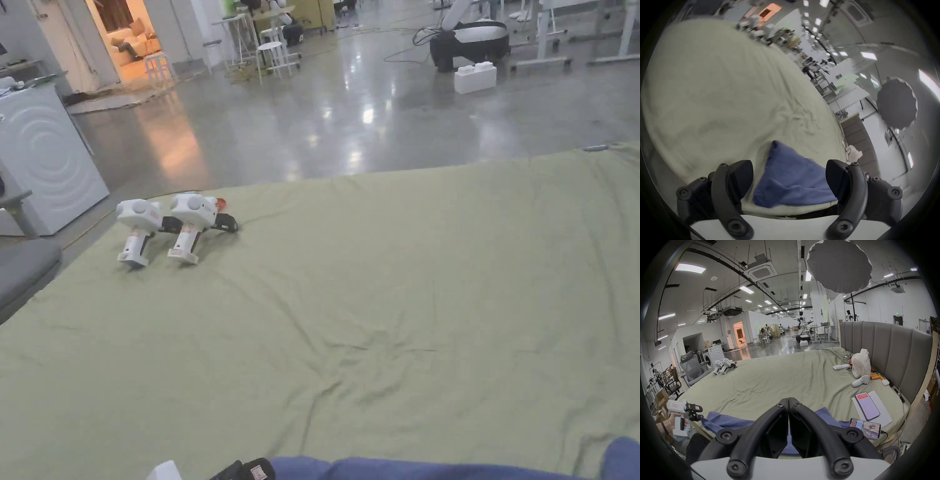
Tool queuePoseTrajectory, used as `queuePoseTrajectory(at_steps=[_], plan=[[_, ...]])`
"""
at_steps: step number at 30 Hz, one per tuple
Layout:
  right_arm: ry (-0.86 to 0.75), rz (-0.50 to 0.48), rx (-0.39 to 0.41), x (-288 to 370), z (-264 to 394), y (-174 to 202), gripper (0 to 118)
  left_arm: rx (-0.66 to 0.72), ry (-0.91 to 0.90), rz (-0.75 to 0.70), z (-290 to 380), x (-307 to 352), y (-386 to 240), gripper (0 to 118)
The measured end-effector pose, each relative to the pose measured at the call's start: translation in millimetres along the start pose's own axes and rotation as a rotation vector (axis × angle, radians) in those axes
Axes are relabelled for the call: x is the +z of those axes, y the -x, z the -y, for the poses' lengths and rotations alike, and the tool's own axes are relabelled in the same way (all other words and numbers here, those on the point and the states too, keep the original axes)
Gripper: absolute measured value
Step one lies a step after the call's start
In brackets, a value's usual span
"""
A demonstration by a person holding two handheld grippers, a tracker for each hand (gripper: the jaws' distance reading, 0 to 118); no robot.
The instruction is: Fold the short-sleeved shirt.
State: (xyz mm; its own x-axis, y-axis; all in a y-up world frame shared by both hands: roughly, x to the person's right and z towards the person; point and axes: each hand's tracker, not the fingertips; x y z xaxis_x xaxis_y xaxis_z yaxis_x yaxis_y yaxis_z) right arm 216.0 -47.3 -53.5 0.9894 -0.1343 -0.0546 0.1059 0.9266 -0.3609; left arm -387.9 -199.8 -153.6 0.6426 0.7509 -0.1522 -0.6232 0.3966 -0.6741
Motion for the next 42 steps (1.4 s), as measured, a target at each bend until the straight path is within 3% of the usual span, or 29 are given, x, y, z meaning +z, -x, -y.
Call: queuePoseTrajectory(at_steps=[2,4,8,9,11,18,21,23,26,29,33,36,41,42], plan=[[0.005,0.002,-0.003,0,1,-1,0,0.110,0.013,0.007,4,-13,18,95],[0.011,0.000,-0.012,-1,1,-3,0,0.182,0.000,0.084,25,-14,-8,92],[0.014,-0.002,-0.018,1,-2,1,0,0.191,0.003,0.153,27,-32,9,81],[0.017,-0.006,-0.022,0,2,-3,0,0.195,-0.012,0.138,27,-35,7,62],[0.021,-0.007,-0.031,1,7,-7,0,0.253,0.000,0.082,25,-41,6,7],[0.044,-0.002,-0.080,0,14,-17,0,0.249,-0.115,0.080,3,2,15,3],[0.048,-0.007,-0.088,-1,16,-19,0,0.151,-0.222,0.015,-14,55,-15,3],[0.054,-0.016,-0.092,-5,16,-19,0,-0.004,-0.242,-0.111,-32,81,-27,3],[0.059,-0.028,-0.092,-9,16,-16,0,-0.157,-0.261,-0.166,-41,101,-66,3],[0.057,-0.041,-0.109,-11,16,-15,0,-0.233,-0.227,-0.054,-25,78,-105,3],[0.045,-0.052,-0.117,-4,15,-14,0,-0.456,-0.139,-0.110,22,6,-134,3],[0.025,-0.008,-0.114,5,14,-17,0,-0.614,0.020,-0.119,79,-57,-164,3],[0.011,0.047,-0.149,17,16,-33,0,-0.666,0.154,-0.127,130,-120,-173,7],[0.014,0.062,-0.153,18,17,-35,0,-0.687,0.176,-0.162,135,-129,-174,16]])
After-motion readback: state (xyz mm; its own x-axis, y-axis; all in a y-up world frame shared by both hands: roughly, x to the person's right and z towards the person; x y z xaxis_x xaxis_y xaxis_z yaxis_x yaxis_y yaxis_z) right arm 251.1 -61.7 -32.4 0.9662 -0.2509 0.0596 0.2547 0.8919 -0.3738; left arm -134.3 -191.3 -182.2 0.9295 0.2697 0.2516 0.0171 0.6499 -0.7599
